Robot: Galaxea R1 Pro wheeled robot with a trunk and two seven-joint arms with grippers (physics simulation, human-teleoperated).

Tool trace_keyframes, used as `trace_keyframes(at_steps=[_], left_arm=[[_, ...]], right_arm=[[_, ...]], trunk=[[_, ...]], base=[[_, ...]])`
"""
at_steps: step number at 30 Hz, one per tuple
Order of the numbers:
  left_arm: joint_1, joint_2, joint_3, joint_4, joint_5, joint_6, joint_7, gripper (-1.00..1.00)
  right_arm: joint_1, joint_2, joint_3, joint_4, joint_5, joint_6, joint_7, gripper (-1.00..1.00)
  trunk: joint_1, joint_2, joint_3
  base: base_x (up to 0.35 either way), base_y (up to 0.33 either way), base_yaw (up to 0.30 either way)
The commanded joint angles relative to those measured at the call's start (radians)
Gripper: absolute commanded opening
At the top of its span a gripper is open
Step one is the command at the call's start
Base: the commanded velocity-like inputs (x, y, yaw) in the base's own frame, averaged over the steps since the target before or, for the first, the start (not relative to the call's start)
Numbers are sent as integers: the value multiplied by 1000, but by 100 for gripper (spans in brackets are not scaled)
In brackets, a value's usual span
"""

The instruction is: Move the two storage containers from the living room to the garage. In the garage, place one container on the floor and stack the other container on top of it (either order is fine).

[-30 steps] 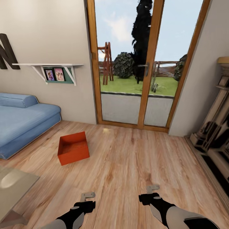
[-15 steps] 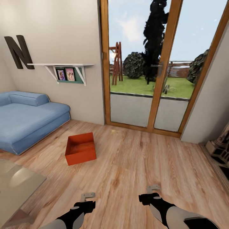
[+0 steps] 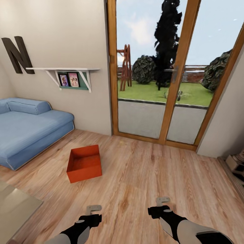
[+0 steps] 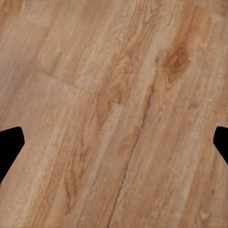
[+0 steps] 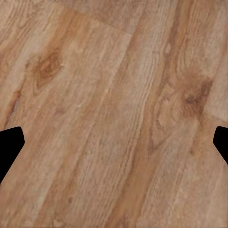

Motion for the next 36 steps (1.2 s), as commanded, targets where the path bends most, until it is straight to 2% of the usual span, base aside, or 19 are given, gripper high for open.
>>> trace_keyframes(at_steps=[1,16,36], left_arm=[[-1,0,5,1,1,-4,2,100],[-1,0,5,1,1,-4,2,100],[-1,0,5,1,1,-4,2,100]], right_arm=[[-1,0,7,2,2,-3,-4,100],[-1,0,7,2,2,-4,-4,100],[-1,0,7,2,2,-3,-4,100]], trunk=[[0,0,-1],[0,0,-1],[0,0,-1]], base=[[82,0,0],[176,0,0],[15,0,0]])
